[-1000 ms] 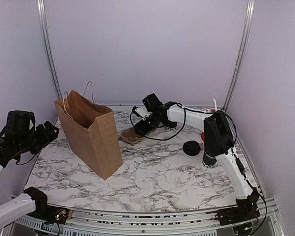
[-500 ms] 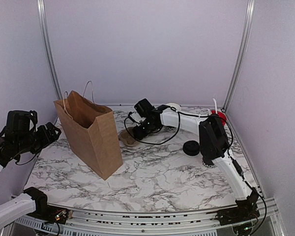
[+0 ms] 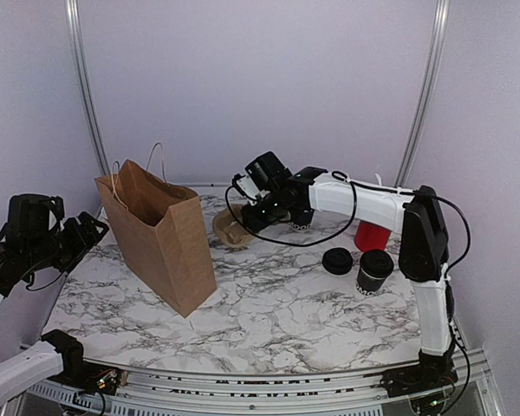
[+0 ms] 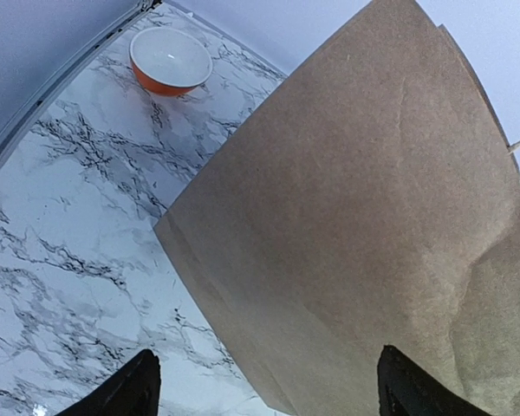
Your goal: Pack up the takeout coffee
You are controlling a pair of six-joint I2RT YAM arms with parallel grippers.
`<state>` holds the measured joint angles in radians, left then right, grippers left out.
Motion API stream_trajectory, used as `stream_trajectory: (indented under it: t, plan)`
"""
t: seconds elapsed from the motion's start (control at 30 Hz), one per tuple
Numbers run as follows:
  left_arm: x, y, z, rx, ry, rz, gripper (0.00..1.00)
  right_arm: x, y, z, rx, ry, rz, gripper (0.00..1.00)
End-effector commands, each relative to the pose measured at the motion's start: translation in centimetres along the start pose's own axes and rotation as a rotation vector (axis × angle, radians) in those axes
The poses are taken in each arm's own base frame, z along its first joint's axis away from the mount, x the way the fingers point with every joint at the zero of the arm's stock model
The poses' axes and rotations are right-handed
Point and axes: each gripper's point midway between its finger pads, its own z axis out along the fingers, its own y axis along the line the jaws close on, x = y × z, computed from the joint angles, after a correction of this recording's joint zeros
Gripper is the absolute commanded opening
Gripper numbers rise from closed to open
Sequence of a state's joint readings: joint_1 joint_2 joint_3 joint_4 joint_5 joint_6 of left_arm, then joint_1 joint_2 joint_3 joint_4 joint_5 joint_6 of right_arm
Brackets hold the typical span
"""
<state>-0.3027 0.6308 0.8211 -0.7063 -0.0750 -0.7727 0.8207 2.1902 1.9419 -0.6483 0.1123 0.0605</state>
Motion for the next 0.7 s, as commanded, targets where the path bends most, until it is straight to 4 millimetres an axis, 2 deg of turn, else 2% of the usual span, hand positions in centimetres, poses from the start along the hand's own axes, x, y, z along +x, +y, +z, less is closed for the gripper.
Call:
stream_trajectory:
  t: [0.0, 0.13, 0.17, 0.2, 0.37, 0.53, 0.67]
  plan:
    - [-0.3, -2.0, -1.0, 0.100, 0.011, -0.152, 0.87, -3.3, -0.4, -4.4, 0.011, -0.144, 0.021, 0.37]
    - [0.4, -3.0, -1.3, 0.151, 0.061, -0.229, 0.85, -3.3, -0.4, -6.9, -0.007, -0.192, 0.005, 0.37]
    - [0.3, -3.2, -1.4, 0.159, 0.067, -0.236, 0.84, -2.4, -0.4, -6.8, -0.014, -0.186, -0.001, 0.37]
    - [0.3, -3.4, -1.6, 0.167, 0.073, -0.247, 0.84, -2.4, -0.4, -7.4, -0.016, -0.200, -0.004, 0.38]
    - [-0.9, -4.8, -3.3, 0.186, 0.057, -0.280, 0.81, -3.1, -0.6, -9.5, -0.019, -0.260, -0.016, 0.38]
    - [-1.2, -6.5, -4.3, 0.157, 0.073, -0.220, 0.80, -3.8, -0.9, -11.0, -0.016, -0.301, -0.020, 0.38]
    - [0.1, -7.4, -4.3, 0.081, 0.103, -0.109, 0.79, -4.5, -0.7, -11.9, -0.026, -0.326, -0.025, 0.38]
